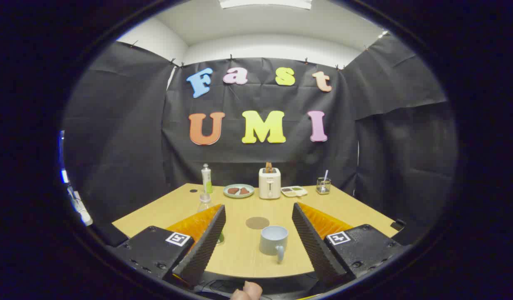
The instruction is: Take the bottle from table, then pour the juice into the cup, finally place the bottle on the coaster
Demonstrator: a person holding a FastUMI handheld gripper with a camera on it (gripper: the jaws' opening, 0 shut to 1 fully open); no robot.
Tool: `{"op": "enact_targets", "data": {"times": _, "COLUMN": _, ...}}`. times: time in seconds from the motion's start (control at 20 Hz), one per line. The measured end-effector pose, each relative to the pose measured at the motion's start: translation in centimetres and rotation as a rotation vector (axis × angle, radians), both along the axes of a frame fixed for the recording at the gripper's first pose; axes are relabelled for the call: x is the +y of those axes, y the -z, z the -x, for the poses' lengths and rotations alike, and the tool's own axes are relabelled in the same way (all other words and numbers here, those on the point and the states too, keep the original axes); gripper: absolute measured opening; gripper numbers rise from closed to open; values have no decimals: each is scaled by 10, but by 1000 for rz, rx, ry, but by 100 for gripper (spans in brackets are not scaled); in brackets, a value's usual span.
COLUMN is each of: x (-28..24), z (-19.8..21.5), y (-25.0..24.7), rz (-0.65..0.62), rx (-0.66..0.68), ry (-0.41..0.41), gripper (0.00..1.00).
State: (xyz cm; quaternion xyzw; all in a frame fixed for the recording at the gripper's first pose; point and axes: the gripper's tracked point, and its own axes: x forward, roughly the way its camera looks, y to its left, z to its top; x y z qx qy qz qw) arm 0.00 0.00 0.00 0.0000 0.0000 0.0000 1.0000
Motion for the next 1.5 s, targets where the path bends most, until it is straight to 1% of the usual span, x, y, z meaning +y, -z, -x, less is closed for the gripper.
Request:
{"op": "enact_targets", "data": {"times": 0.15, "x": -6, "z": 5, "y": -11, "rz": 26, "rx": -51, "ry": 31, "gripper": 100}}
{"op": "enact_targets", "data": {"times": 0.35, "x": -4, "z": 6, "y": -8, "rz": 37, "rx": -35, "ry": 30, "gripper": 100}}
{"op": "enact_targets", "data": {"times": 0.5, "x": -6, "z": 5, "y": -10, "rz": 71, "rx": -41, "ry": 57, "gripper": 100}}
{"op": "enact_targets", "data": {"times": 0.65, "x": -1, "z": 6, "y": -8, "rz": 97, "rx": -43, "ry": 64, "gripper": 100}}
{"op": "enact_targets", "data": {"times": 0.85, "x": 2, "z": 5, "y": -6, "rz": 105, "rx": -44, "ry": 61, "gripper": 100}}
{"op": "enact_targets", "data": {"times": 1.25, "x": 10, "z": -4, "y": 5, "rz": 61, "rx": -37, "ry": 35, "gripper": 100}}
{"op": "enact_targets", "data": {"times": 1.5, "x": 27, "z": -23, "y": 14, "rz": 47, "rx": -53, "ry": 10, "gripper": 100}}
